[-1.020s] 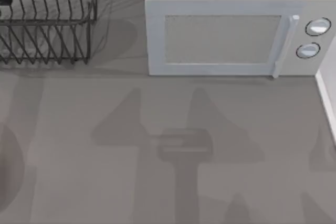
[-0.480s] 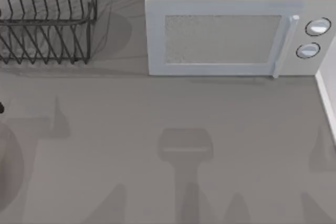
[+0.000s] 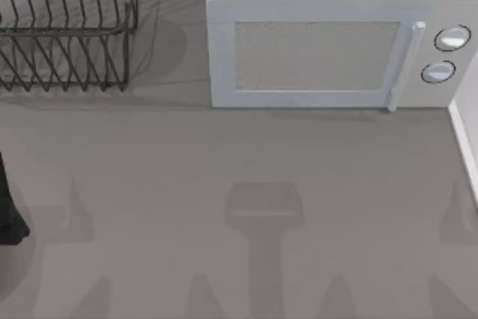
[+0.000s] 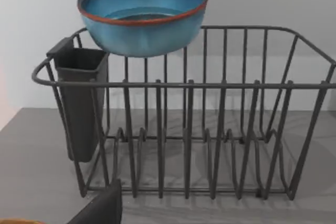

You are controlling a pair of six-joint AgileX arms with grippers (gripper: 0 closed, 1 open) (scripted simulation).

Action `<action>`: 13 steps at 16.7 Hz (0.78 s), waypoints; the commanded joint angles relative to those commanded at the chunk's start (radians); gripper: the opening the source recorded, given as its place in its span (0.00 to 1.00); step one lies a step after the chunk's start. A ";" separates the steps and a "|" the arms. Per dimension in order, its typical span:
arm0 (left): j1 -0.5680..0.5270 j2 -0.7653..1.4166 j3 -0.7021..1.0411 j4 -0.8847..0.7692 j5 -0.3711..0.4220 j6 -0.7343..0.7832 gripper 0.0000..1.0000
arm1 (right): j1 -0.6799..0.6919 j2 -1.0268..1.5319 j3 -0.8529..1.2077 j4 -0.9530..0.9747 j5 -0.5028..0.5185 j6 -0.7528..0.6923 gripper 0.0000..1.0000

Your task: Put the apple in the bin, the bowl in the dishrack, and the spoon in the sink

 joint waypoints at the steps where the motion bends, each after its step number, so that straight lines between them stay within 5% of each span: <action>1: 0.000 -0.005 -0.004 -0.003 0.000 0.000 1.00 | 0.000 0.000 0.000 0.000 0.000 0.000 1.00; 8: 0.000 -0.005 -0.004 -0.003 0.000 0.000 1.00 | -0.006 0.034 0.030 -0.033 0.000 -0.016 1.00; 13: 0.000 -0.005 -0.004 -0.003 0.000 0.000 1.00 | -0.041 0.301 0.220 -0.262 -0.004 -0.119 1.00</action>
